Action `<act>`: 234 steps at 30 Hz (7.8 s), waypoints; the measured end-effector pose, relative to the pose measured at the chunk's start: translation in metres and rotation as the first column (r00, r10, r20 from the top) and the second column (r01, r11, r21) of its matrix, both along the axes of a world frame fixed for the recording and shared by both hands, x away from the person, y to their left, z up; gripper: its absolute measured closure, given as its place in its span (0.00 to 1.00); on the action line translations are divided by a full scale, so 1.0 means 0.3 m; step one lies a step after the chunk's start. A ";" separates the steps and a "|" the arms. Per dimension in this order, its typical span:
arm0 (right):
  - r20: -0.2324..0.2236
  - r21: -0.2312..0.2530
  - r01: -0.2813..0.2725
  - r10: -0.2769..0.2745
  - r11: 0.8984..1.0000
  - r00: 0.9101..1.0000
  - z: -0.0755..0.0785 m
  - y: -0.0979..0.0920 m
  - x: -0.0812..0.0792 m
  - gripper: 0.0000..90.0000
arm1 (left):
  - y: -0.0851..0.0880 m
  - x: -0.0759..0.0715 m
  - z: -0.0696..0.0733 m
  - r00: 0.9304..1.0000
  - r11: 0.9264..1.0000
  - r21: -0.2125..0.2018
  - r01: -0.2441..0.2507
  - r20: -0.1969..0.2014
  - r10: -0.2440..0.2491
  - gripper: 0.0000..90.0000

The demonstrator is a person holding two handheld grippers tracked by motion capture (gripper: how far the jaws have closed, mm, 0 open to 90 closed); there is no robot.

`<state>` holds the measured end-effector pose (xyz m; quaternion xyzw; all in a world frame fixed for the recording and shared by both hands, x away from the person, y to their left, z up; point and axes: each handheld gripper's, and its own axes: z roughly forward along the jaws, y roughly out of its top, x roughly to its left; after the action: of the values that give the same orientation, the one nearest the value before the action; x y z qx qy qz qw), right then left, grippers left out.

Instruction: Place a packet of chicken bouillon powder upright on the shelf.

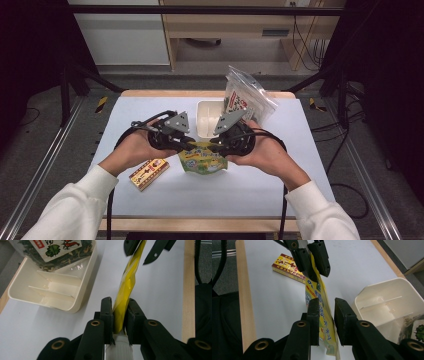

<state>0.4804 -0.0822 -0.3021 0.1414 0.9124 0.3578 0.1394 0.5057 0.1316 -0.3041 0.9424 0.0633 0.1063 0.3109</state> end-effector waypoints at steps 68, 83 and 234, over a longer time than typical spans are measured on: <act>-0.281 0.461 0.482 -0.393 0.745 0.875 0.184 -0.220 0.073 1.00 | 0.521 -0.192 -0.450 0.762 0.697 -0.343 -0.630 -0.095 0.641 0.07; -0.258 0.501 0.557 -0.500 0.662 0.827 0.191 -0.150 0.152 1.00 | 0.551 -0.199 -0.475 0.734 0.671 -0.334 -0.662 -0.108 0.670 0.07; -0.185 0.469 0.643 -0.645 0.605 0.741 -0.079 -0.084 0.309 0.71 | 0.512 -0.201 -0.491 0.773 0.739 -0.257 -0.623 -0.055 0.632 0.08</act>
<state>0.5732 -0.1075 -0.3258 0.4907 0.6727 0.5091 0.2180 0.4455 0.2853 -0.4514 0.8144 0.3846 0.2125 0.3790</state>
